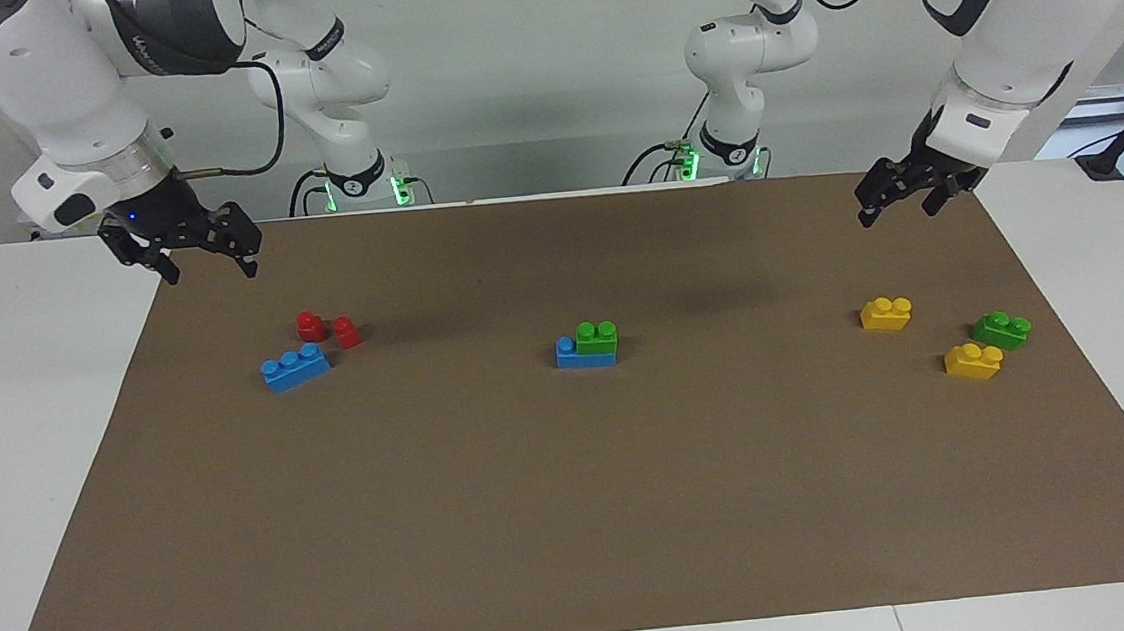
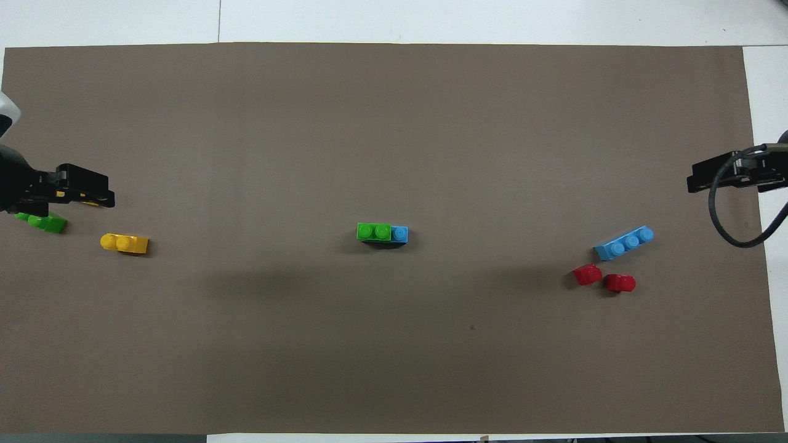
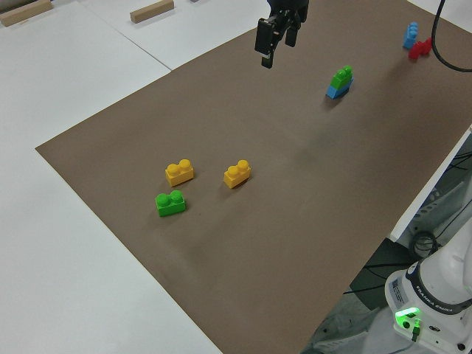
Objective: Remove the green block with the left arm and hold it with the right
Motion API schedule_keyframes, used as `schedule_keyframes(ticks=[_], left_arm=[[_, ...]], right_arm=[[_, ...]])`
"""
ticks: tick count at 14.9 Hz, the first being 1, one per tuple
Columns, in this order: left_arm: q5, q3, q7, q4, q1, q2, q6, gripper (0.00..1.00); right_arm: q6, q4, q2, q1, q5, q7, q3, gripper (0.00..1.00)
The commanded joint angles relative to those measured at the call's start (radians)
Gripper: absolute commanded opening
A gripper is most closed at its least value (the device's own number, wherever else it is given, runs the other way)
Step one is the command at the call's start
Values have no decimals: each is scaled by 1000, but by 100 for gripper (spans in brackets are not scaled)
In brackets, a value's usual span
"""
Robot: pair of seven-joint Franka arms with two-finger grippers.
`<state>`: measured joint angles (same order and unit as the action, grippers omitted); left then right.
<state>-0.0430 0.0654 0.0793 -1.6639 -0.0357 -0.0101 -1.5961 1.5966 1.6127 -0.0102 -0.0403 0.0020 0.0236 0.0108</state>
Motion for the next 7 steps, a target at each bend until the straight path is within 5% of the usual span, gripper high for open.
schedule_keyframes(ticks=[1, 7], left_arm=[[17, 7, 2, 16, -1, 13, -10, 100], [14, 11, 167, -8, 40, 4, -38, 100]], right_arm=[[48, 33, 16, -6, 12, -72, -11, 99], [135, 50, -51, 102, 131, -676, -14, 97]])
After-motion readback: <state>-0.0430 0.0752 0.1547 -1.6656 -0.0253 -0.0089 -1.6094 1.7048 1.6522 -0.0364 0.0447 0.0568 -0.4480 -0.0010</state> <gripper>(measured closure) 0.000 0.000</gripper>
